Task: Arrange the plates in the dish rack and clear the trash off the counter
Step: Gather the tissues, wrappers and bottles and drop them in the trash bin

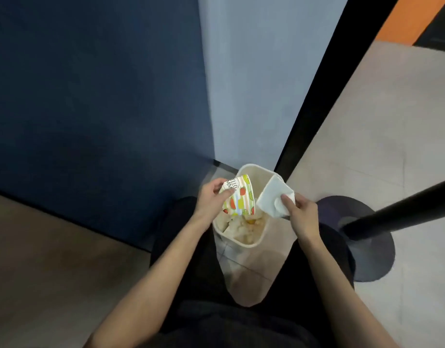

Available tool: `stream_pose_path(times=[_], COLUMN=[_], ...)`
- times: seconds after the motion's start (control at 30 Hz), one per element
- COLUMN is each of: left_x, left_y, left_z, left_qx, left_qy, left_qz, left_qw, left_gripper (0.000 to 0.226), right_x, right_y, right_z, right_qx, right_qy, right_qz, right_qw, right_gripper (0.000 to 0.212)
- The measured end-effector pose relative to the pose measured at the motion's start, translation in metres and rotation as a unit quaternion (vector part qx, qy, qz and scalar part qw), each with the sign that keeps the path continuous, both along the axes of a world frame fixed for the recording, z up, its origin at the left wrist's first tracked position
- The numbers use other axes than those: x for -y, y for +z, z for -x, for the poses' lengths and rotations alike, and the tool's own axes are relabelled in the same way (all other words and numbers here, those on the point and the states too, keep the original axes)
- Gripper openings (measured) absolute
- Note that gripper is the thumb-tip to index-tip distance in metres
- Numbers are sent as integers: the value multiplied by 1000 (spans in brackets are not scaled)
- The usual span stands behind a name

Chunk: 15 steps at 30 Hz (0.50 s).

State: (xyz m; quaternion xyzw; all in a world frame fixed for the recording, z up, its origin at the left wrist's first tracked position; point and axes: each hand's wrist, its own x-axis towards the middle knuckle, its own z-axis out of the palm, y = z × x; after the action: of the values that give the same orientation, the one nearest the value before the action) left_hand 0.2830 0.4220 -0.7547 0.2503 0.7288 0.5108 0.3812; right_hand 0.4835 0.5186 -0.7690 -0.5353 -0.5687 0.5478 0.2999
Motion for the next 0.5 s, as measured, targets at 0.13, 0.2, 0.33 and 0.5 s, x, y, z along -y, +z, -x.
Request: stream_pose_path(times=[0.13, 0.2, 0.33, 0.5], left_x=[30, 40, 17, 15], left_y=[-26, -16, -24, -55], left_z=[-18, -21, -4, -15], left_qx=[34, 31, -32, -96], left_qy=[66, 28, -4, -96], left_qz=[29, 41, 17, 24], left_qw=[997, 998, 999, 991], left_gripper=[14, 14, 17, 24], right_x=[28, 27, 3, 25], right_y=[-20, -12, -22, -35], right_z=[-12, -17, -4, -10], right_qx=[6, 26, -5, -18], right_qy=[-67, -40, -36, -56], right_qz=[65, 76, 58, 59], right_qw=[996, 996, 998, 997], right_gripper=[18, 29, 22, 10])
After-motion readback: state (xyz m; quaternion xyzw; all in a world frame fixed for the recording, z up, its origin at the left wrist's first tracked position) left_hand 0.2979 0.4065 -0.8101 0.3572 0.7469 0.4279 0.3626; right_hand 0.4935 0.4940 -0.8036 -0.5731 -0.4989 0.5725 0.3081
